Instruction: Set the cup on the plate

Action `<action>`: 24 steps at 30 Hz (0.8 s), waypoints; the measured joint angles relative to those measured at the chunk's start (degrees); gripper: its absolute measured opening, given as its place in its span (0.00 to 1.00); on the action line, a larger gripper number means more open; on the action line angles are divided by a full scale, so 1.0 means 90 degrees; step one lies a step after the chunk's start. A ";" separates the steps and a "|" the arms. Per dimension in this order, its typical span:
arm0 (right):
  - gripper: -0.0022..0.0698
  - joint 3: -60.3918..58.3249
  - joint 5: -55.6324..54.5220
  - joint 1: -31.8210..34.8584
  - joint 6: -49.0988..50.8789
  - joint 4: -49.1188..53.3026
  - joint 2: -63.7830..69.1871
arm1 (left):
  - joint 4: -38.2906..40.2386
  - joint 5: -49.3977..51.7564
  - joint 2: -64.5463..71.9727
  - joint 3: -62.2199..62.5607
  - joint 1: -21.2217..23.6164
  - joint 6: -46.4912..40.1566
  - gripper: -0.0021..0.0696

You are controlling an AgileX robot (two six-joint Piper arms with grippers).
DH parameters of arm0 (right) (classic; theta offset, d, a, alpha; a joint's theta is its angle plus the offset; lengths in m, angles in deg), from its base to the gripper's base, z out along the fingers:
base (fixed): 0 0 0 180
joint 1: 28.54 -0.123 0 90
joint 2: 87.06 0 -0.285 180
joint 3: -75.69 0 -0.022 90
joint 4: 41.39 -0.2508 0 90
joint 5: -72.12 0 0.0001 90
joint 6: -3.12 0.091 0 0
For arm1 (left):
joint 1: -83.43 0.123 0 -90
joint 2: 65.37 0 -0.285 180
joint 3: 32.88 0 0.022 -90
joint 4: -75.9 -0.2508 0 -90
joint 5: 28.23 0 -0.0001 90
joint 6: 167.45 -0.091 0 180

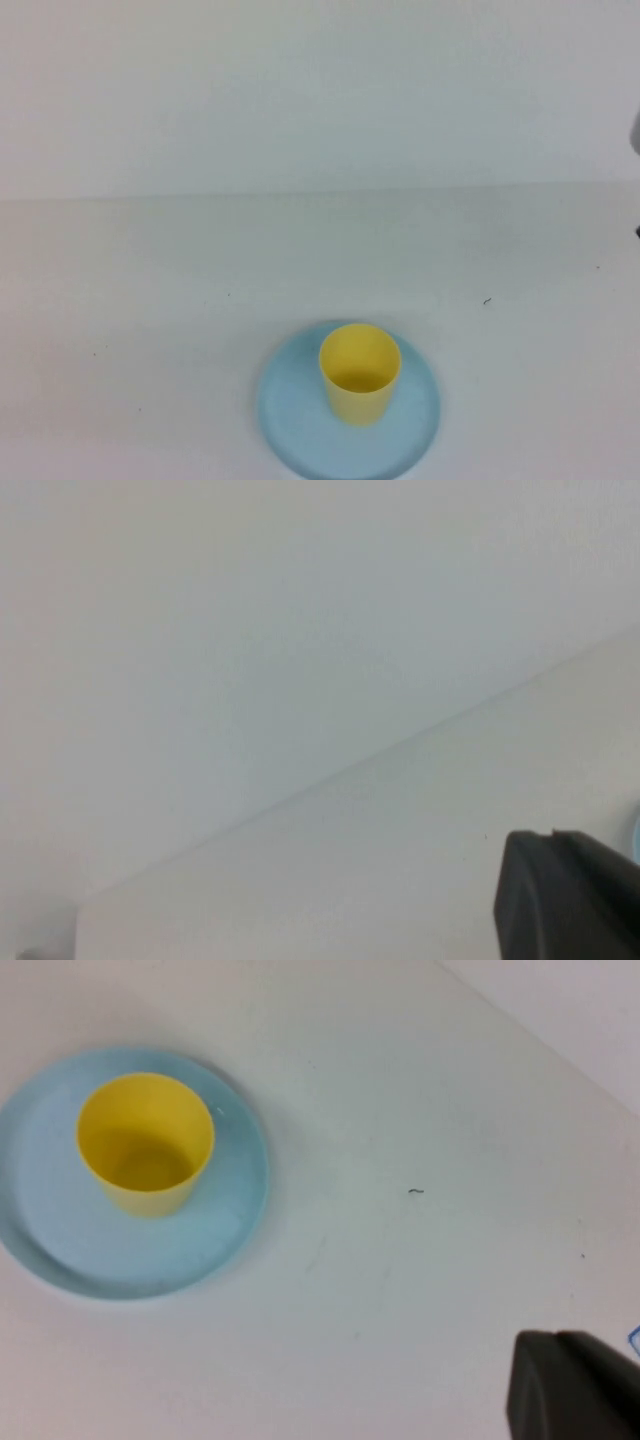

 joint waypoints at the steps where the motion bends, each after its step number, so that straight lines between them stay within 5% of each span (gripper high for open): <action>1: 0.03 -0.0185 -0.0094 0.0000 0.0000 0.0043 -0.0154 | 0.0000 0.0059 0.0000 0.0000 0.0000 0.0000 0.03; 6: 0.03 -0.0795 -0.0223 0.0000 0.0000 0.0072 -0.0485 | 0.0010 0.0261 0.0000 0.0000 0.0560 0.0000 0.03; 16: 0.03 -0.0891 -0.0223 0.0000 0.0000 -0.0011 -0.0378 | 0.1148 -0.0048 -0.0438 -0.0055 0.3067 0.0069 0.03; 24: 0.03 -0.1009 -0.0934 0.0143 0.1065 0.0701 -0.0348 | 0.1506 -0.1389 -0.1055 -0.1424 0.3303 0.0001 0.03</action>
